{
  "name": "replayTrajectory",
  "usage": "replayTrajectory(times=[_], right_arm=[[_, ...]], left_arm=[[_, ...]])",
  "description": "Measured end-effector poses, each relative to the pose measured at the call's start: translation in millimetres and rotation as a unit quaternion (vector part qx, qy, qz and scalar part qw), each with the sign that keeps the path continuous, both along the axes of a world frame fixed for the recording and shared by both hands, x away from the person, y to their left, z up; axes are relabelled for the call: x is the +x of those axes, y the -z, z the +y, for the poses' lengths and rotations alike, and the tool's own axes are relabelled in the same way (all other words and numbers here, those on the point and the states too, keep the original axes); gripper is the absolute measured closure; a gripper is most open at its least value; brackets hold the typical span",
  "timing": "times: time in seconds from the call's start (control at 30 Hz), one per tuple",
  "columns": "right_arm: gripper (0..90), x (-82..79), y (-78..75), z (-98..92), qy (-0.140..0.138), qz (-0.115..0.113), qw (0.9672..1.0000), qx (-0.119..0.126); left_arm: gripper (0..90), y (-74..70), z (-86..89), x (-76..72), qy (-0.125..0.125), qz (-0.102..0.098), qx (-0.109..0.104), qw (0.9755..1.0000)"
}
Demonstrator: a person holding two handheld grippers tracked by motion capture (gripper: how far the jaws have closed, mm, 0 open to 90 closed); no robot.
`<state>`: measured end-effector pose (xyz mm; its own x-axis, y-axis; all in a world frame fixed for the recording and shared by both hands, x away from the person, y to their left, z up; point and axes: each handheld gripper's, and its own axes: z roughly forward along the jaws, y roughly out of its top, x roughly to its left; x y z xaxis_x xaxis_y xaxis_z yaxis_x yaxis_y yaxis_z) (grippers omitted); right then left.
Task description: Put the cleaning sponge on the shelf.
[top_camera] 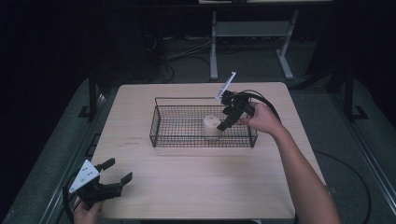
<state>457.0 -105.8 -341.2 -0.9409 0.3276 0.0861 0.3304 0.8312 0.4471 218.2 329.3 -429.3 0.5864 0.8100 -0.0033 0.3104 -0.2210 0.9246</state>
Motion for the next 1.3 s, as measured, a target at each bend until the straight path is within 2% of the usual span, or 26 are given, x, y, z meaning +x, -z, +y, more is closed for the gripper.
replayTrajectory(times=[0.23,0.33,0.67,1.3], right_arm=[[18.0,-8.6,0.8,-4.0,-0.003,-0.001,1.0000,0.006],[18.0,-10.8,0.2,-5.5,-0.007,-0.004,1.0000,0.001],[18.0,-26.1,-2.8,-15.1,-0.008,-0.008,0.9997,0.020],[18.0,-50.0,5.7,-29.2,-0.013,-0.012,0.9998,0.013]], left_arm=[[14.0,0.2,-1.0,0.0,0.001,-0.001,0.000,1.0000],[13.9,0.2,-1.1,0.1,0.001,0.000,0.000,1.0000],[13.9,0.3,-2.0,0.4,0.002,0.000,0.001,1.0000],[13.9,0.5,-3.1,0.5,0.004,0.002,0.004,1.0000]])
